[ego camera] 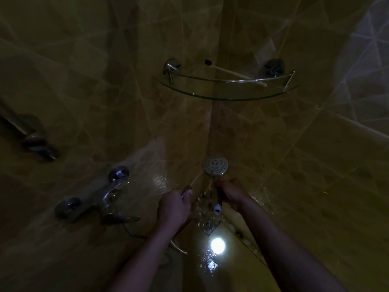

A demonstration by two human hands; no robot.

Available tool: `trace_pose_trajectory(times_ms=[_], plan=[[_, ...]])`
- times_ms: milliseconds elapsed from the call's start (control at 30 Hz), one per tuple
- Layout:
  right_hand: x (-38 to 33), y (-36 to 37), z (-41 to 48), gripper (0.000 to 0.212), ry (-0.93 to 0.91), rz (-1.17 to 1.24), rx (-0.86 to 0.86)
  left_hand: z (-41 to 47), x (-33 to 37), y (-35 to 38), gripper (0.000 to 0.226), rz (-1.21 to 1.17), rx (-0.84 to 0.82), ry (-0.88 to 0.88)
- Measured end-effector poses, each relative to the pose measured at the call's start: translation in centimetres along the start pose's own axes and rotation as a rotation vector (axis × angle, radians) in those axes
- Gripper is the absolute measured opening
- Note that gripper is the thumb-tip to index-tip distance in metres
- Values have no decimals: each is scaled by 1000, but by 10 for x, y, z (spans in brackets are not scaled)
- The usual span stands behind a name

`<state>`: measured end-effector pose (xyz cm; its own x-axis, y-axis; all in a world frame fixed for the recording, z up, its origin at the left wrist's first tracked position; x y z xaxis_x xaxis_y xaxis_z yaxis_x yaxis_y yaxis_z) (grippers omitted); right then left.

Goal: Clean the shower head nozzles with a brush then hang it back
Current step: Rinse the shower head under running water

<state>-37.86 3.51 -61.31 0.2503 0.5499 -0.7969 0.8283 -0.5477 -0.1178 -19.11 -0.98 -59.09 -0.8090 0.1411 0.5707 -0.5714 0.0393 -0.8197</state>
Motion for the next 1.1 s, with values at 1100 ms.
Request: trace_pose_trajectory(times_ms=[1100], plan=[[-22,-25,-40,40,-306,120,208,-9,-87,-3,36,19,-123,61]])
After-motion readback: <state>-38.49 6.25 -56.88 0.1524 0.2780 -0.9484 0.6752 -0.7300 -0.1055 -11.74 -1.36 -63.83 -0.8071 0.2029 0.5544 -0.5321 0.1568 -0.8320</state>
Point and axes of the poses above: each hand's wrist, its own z-axis towards the middle knuckle, its own y-axis out of the palm, x = y × z, the point moved 5 cm from there along z, towards the middle knuckle, and after that the axes turned 12 degrees about x, right-handed, at the moved point
